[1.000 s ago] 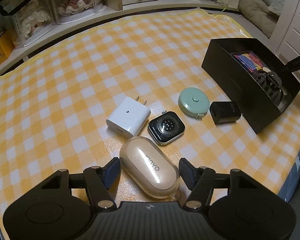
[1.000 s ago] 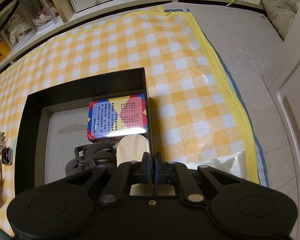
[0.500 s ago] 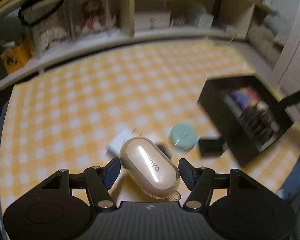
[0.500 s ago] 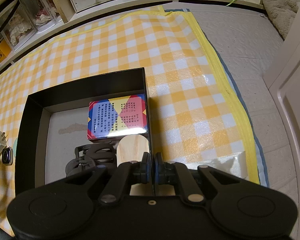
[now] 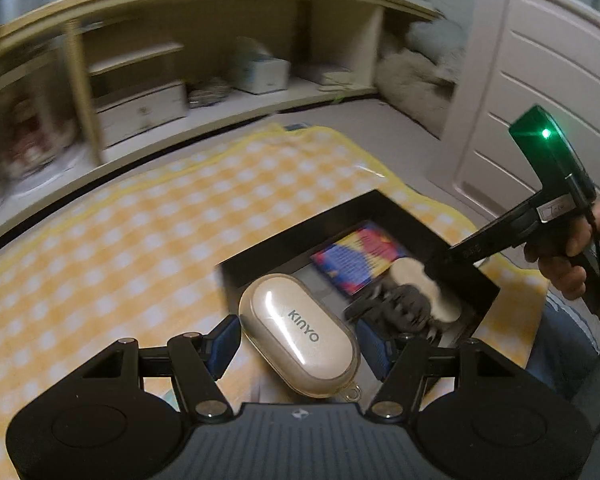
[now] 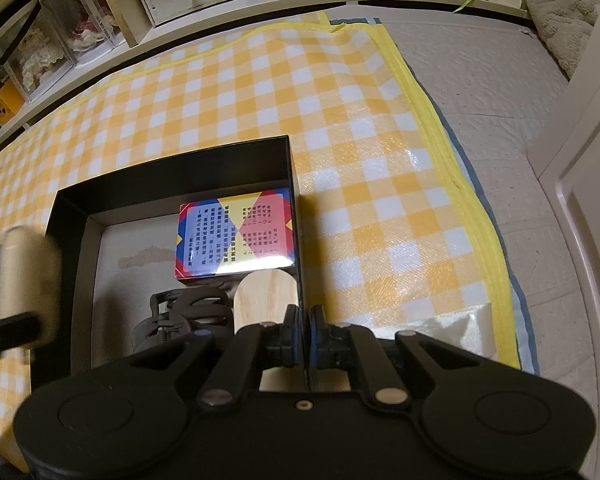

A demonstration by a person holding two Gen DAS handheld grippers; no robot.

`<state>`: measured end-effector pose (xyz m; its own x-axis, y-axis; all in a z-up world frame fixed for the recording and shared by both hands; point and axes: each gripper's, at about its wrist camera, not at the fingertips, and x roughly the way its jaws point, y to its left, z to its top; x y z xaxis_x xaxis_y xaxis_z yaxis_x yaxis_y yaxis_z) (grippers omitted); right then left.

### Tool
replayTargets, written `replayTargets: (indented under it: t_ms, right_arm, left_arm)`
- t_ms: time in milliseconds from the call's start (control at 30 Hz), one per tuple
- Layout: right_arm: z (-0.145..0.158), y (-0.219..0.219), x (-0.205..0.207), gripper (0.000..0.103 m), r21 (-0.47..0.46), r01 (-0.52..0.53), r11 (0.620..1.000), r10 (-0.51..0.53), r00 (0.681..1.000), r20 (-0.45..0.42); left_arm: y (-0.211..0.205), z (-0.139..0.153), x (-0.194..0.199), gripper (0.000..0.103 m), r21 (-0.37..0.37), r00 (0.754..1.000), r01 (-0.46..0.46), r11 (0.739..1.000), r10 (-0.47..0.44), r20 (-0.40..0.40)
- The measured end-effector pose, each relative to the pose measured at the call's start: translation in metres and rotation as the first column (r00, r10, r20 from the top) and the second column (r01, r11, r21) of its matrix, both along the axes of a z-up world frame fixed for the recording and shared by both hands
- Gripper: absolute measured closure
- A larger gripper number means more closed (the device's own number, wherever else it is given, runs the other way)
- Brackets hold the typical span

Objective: Organize rigid objects
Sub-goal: 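Carry the earbud case into the tray and open the left tool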

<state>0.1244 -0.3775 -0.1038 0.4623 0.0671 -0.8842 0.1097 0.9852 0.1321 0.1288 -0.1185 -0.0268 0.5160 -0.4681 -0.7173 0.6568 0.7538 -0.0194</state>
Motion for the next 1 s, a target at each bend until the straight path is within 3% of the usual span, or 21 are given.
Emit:
replayTargets:
  t_ms: [233, 367, 700, 833, 1000]
  right_arm:
    - [0.0, 0.0, 0.0, 0.096, 0.001, -0.001, 1.0, 0.001, 1.0, 0.001]
    - [0.0, 0.001, 0.001, 0.096, 0.006, -0.002, 1.0, 0.002, 1.0, 0.001]
    - [-0.001, 0.0, 0.002, 0.096, 0.011, -0.004, 1.0, 0.004, 1.0, 0.004]
    - [-0.002, 0.001, 0.003, 0.096, 0.011, -0.005, 1.0, 0.005, 1.0, 0.003]
    - [-0.002, 0.001, 0.003, 0.096, 0.011, -0.005, 1.0, 0.005, 1.0, 0.004]
  left_arm:
    - [-0.047, -0.026, 0.025, 0.038, 0.033, 0.998, 0.062, 0.998, -0.062, -0.002]
    - [-0.053, -0.037, 0.036, 0.038, 0.07, 0.997, 0.074, 0.995, -0.074, 0.001]
    - [-0.054, -0.053, 0.054, 0.038, 0.046, 0.998, 0.056, 0.997, -0.055, -0.023]
    - [-0.056, -0.053, 0.055, 0.022, 0.037, 0.999, 0.035, 0.999, -0.035, -0.005]
    - [-0.053, -0.045, 0.052, 0.017, 0.046, 1.0, 0.017, 0.999, -0.016, -0.016]
